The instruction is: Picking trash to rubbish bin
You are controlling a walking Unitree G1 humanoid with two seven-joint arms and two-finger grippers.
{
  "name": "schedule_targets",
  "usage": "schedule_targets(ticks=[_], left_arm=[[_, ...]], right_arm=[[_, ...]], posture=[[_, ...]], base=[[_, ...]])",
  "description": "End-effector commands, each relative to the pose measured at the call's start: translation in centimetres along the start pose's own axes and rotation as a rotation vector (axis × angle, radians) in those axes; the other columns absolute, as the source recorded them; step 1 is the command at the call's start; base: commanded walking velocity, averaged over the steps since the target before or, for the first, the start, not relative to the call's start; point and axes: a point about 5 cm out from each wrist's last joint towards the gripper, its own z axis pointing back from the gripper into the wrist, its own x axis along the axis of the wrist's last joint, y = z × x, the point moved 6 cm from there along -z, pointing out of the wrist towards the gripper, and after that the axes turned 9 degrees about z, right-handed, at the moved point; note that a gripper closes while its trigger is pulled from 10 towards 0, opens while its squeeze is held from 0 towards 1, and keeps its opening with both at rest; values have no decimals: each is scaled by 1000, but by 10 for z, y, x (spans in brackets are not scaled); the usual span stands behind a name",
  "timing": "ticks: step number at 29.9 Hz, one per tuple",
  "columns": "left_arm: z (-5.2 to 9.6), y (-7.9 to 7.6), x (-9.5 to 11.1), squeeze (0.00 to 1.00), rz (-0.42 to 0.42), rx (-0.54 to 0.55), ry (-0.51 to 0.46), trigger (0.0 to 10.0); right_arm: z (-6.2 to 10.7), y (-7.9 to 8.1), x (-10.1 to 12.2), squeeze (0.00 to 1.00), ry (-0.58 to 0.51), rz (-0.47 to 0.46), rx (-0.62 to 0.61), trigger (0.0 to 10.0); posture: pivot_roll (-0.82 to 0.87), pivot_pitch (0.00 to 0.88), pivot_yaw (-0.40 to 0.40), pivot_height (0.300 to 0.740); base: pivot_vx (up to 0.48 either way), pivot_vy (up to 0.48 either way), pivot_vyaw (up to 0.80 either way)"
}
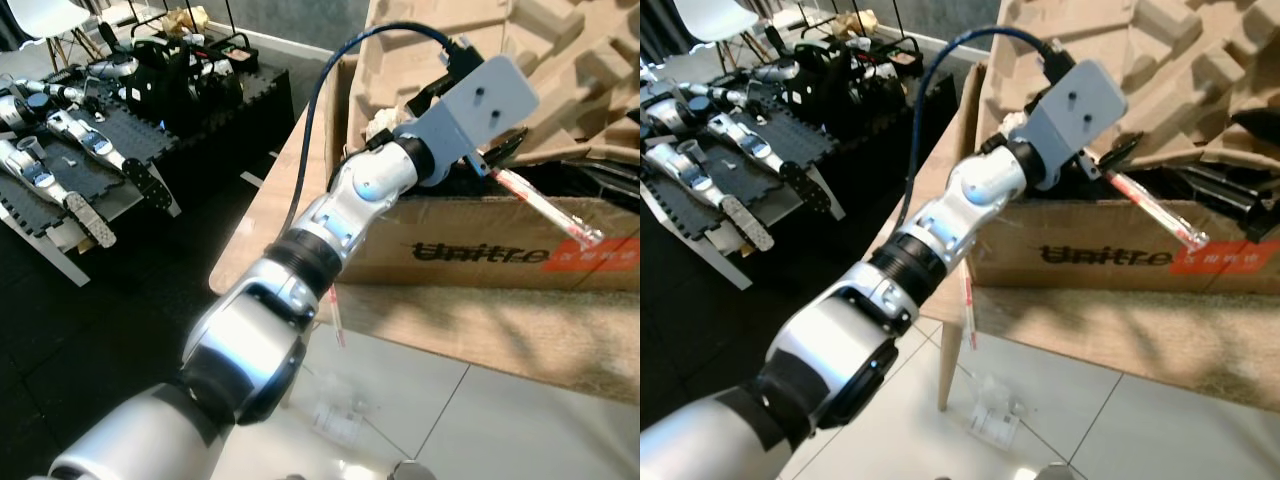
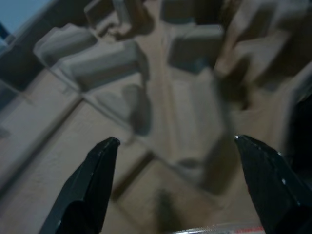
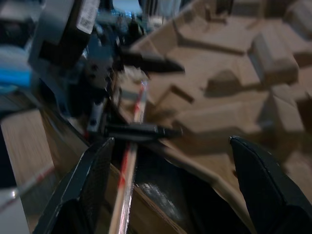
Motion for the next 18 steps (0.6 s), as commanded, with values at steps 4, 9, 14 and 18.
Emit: schedule_targets(ticks=[4,9,14,18], left_arm=[[5,4,25,0,246,-92,-94,10000],[26,26,63,0,345,-174,-202,10000],[43,37,74,0,378,-207,-244,10000],[60,44,72,0,398,-223,-252,10000]], right_arm=[[-1,10,5,0,-67,-7,18,10000],[-9,14,-6,0,-93,-62,-3,10000],[-15,19,-6,0,-151,-98,-3,10000],[-21,29,0,0,-226,-130,24,10000]], posture=[[-238,129,160,740],[-214,124,150,740],[-202,120,145,740],[-183,120,138,740]], base=[[0,0,0],[0,0,0],[0,0,0],[0,0,0]])
